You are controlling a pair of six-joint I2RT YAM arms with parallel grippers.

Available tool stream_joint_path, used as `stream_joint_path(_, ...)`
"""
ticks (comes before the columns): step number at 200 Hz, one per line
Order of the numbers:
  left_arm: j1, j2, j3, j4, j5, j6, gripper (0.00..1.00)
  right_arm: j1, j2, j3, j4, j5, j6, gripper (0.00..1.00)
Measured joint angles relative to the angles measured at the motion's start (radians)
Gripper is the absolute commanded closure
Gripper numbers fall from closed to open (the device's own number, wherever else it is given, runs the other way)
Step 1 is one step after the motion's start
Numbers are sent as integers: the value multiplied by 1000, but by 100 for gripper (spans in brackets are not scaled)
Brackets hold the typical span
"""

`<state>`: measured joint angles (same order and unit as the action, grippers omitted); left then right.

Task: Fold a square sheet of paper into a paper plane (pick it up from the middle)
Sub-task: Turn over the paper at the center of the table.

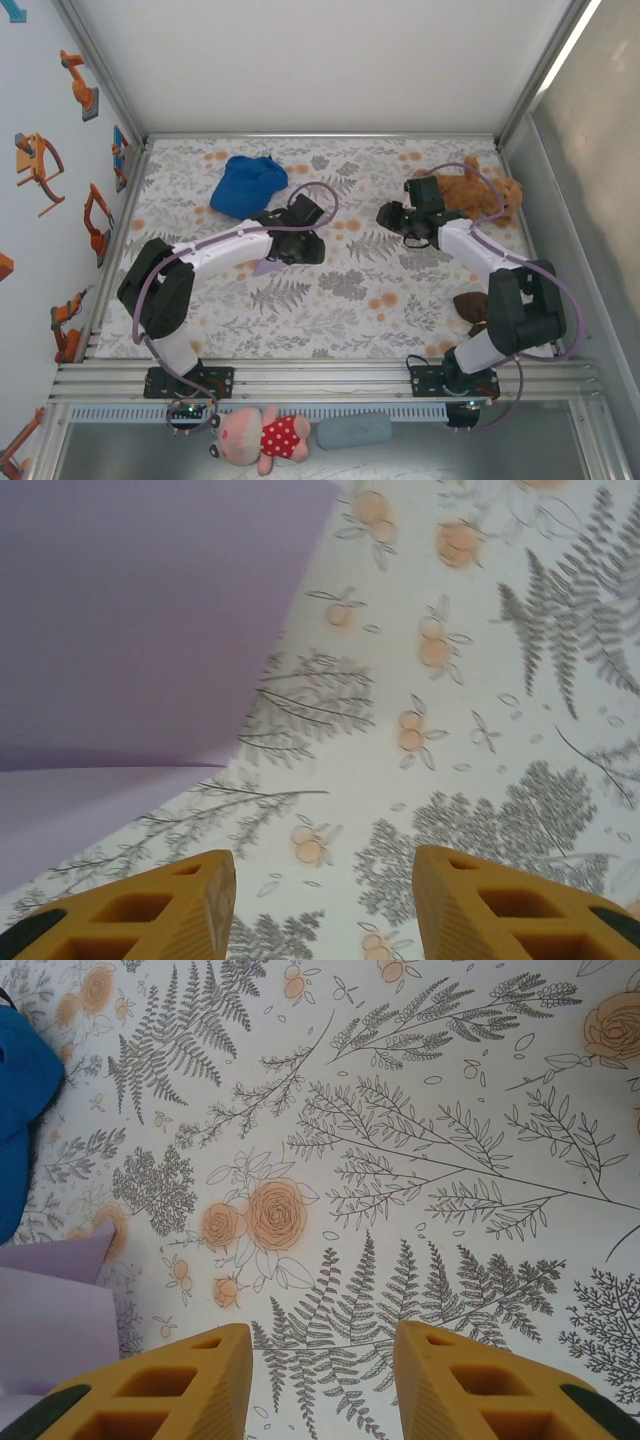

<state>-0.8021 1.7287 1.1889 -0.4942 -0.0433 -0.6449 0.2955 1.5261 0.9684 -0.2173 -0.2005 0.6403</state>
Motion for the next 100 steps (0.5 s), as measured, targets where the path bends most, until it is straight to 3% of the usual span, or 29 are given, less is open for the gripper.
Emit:
stream_joint_path(34,100,-7,-71,46,11,-41,43,0,1,-1,13,-24,11,59)
stream_joint_path(100,195,32,-74,91,3,-50,36,0,15,-1,24,-55,18,60)
